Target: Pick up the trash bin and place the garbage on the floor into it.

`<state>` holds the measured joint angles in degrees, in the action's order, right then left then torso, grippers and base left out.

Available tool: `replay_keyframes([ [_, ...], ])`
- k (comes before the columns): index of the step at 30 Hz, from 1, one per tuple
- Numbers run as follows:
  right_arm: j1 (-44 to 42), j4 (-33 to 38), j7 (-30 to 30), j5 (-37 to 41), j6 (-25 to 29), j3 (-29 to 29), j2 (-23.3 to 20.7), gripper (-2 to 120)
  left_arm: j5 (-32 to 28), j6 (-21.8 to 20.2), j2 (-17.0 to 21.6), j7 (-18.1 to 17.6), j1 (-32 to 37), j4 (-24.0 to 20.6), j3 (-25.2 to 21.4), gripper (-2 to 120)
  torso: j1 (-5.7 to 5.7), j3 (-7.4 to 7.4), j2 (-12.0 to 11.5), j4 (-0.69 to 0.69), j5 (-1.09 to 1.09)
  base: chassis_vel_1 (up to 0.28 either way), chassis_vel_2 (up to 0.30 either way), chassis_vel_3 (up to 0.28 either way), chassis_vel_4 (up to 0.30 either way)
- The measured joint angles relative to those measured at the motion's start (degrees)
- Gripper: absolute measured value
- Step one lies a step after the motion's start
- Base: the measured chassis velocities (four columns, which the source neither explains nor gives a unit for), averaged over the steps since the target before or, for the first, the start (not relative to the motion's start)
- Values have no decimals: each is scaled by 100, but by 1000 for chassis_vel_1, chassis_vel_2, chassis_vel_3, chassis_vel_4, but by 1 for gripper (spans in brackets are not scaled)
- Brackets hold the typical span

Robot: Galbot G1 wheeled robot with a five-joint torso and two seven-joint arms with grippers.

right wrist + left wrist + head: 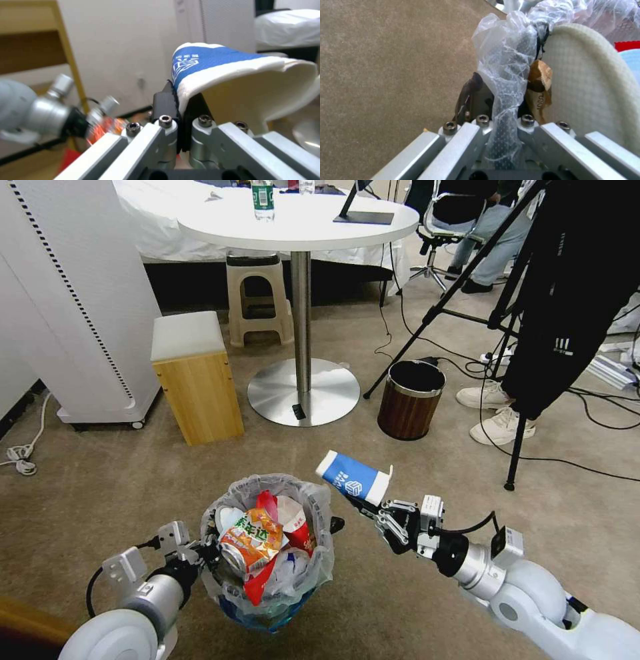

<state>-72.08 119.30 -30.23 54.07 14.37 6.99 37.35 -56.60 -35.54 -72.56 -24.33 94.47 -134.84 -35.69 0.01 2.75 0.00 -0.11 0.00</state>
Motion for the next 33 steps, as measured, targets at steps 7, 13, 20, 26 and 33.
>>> replay_keyframes([
  [7, 498, 363, 41, 385, -70, -507, -88, 0, 79, 1, -91, 17, 9, -11, 33, 1, 0, 0, 0, 0, -1, 0, 0, 0, 0],
  [13, 983, 527, 131, 700, -122, -1178, -207, 0, 109, 3, -173, 21, 5, -24, 35, 1, 0, 0, 0, 0, 0, 0, 0, 0, 0],
  [20, 1430, 546, 198, 856, -143, -1772, -182, 0, 154, 3, -243, 21, 28, -48, 46, 1, 0, 0, 0, 0, 0, 0, 0, 0, 0],
  [26, 1660, 493, 247, 916, -158, -2105, -95, 0, 170, 4, -273, 27, 40, -56, 53, 1, 0, 0, 0, 0, -1, 0, 0, 0, 0],
  [33, 1983, 290, 290, 926, -166, -2607, 140, 0, 155, 6, -270, 29, 59, -96, 42, 1, 0, 0, 0, 0, -1, 0, 0, 0, 0],
])
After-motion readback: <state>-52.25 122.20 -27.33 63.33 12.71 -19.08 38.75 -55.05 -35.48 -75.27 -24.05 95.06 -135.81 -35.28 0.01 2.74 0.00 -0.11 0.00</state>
